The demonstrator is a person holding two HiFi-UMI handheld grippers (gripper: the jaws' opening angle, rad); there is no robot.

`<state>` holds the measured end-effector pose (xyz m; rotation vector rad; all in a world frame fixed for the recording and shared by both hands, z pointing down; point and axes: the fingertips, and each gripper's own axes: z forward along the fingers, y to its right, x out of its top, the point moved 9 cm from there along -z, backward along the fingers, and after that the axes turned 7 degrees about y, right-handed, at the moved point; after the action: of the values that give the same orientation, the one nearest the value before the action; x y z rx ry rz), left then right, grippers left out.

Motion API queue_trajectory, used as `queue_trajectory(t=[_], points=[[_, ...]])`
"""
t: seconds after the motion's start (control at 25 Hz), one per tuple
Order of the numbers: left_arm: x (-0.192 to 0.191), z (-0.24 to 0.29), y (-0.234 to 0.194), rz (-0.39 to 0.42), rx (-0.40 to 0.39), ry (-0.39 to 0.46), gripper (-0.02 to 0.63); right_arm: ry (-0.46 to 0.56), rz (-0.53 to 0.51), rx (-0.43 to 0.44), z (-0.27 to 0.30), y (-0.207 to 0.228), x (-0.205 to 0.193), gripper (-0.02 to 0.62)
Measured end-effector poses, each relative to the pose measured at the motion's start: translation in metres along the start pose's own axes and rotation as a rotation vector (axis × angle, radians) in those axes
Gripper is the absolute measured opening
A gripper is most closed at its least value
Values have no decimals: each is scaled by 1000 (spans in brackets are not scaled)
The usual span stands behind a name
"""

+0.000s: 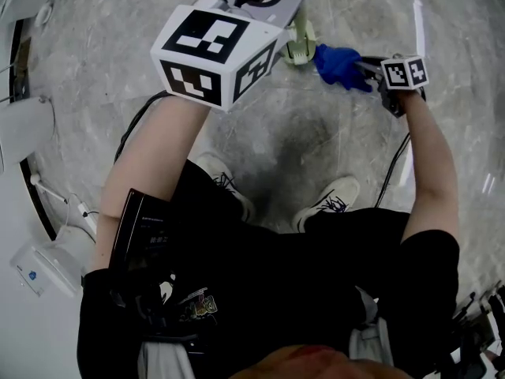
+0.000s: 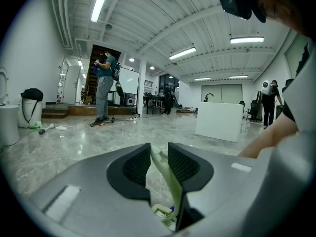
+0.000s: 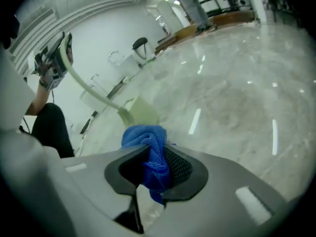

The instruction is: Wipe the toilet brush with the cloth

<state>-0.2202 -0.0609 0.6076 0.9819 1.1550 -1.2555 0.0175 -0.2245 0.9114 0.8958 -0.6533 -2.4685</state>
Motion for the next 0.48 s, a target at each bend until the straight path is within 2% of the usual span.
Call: queue_trajectory(t=[0.08,0.12,0.24,0.4,0.48], points=[[1,-1,0,2,1,5,118,123,-2,-67,-8,0,24,89],[1,-1,0,1,3,8,118,178,-5,-70,-8,-6,36,89],[2,-1,-1,1,4,13,118,273,-28,10,8,-38,66,89],[0,-3,0,0,8,8,118,220,-82,161,37,-74,70,91],[-1,-3,-1,-3,9,4,118,168,-103,134,42,-68,60,89]])
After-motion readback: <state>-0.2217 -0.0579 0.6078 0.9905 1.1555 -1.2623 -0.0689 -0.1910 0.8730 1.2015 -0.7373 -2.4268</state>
